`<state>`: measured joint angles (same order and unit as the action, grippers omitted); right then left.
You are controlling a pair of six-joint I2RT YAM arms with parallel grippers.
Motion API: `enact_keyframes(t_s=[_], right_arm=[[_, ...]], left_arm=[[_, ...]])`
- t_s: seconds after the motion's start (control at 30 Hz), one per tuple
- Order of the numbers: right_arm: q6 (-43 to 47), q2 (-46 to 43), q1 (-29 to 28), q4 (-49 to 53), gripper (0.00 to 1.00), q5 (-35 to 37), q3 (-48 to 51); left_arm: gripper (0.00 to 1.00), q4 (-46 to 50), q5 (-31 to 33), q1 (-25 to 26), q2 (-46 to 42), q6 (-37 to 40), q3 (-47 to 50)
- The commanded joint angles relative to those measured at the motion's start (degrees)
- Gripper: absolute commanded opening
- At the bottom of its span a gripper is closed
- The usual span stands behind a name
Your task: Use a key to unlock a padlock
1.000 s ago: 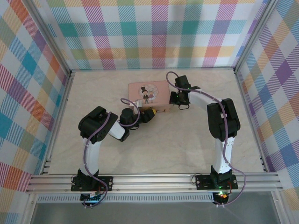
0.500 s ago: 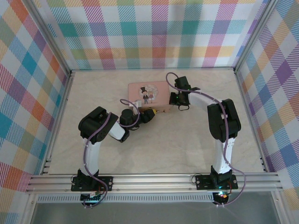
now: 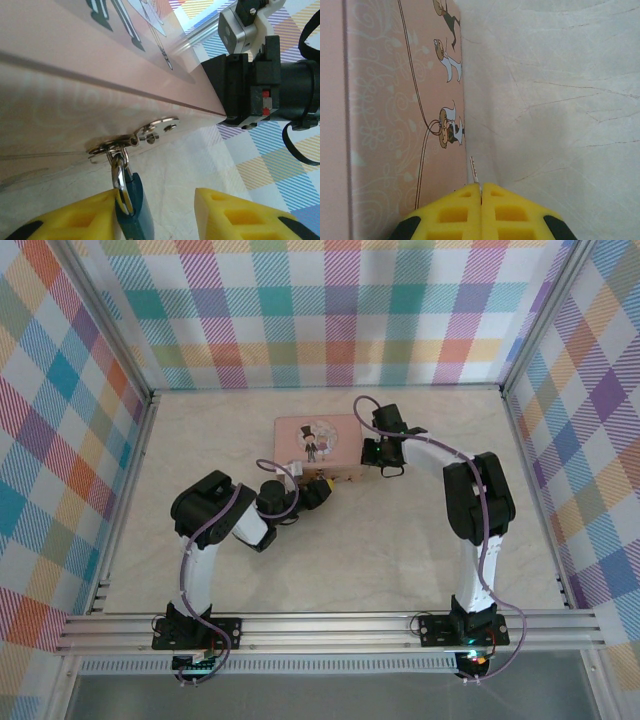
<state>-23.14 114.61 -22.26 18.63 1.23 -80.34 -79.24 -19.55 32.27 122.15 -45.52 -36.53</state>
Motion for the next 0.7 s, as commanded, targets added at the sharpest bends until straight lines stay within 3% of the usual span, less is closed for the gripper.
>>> enact_keyframes(t_s=[0.0,0.17,0.37,0.67], right_arm=[[-0.3,-1.8,-2.9,-0.9,0.00,-4.7,-0.6],[-0.5,-2.0,-2.9,-1.1,0.00,-5.3,-0.5],[-0.1,-2.9,-3.0,-1.3,0.00,-5.2,0.3],[0.3,-3.3,-3.0,-1.9,0.00,-5.2,1.5]], left_arm=[[0.43,24.1,-3.5,1.0,5.9,-12.2,5.3],[0.41,27.6,-1.5,0.6,3.5,-10.4,3.9],[0.32,31.9,-0.1,0.1,4.2,-10.8,0.8],[0.27,32.6,0.1,-1.4,6.1,-12.0,1.1]])
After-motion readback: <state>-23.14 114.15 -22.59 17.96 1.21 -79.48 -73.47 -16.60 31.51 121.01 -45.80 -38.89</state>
